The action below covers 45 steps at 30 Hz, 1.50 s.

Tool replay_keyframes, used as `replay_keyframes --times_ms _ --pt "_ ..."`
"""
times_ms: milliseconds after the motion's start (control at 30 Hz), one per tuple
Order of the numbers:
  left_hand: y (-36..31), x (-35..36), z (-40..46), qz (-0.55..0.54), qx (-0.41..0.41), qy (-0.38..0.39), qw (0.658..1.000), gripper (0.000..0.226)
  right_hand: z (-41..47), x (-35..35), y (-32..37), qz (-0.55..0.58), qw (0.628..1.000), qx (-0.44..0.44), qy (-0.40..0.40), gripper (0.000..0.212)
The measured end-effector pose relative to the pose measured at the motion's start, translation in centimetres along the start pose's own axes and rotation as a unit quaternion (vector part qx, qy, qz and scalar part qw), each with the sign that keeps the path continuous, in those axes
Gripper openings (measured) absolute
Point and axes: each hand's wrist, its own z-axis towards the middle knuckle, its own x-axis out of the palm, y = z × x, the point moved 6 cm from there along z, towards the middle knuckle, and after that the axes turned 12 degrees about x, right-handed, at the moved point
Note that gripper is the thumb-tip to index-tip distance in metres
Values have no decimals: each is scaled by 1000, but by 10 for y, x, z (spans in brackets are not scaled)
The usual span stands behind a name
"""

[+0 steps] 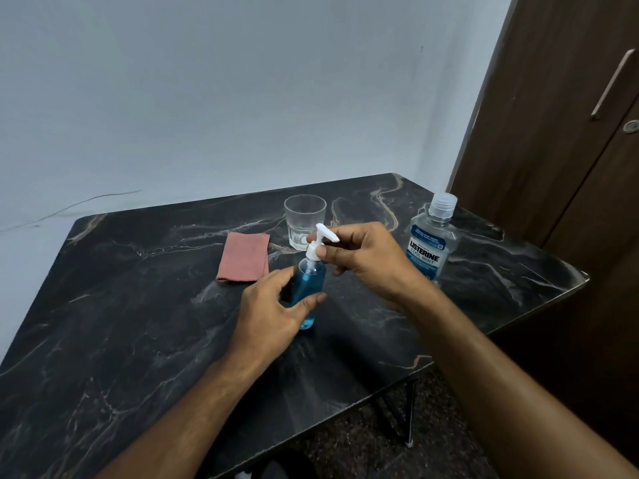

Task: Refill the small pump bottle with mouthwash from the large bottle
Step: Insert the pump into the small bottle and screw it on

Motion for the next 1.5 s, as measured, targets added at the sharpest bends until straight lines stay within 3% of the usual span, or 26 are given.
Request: replay_keyframes --times_ms 267,400,700,800,1000,1333,1500 --pt "0 1 -1 1 -4 1 1000 38 3 0 -3 -22 1000 -2 12 21" --pt "1 2 -2 5 -11 -5 1000 36 4 2 -10 36 999 -16 -17 12" --pt "0 3 -3 -4 -11 -7 1000 41 4 12 -20 72 994 13 -82 44" --pt "-1 2 -3 -14 -20 -11 1000 38 2 15 -18 72 996 23 -45 41" --pt "2 4 -2 -33 -27 -4 999 35 1 12 -12 80 996 5 -33 10" --pt "0 3 -2 -21 -23 -2 1000 36 2 10 -10 24 1000 -8 11 16" --pt "0 2 -2 -1 -23 -5 1000 39 2 8 -9 34 999 -12 -18 19"
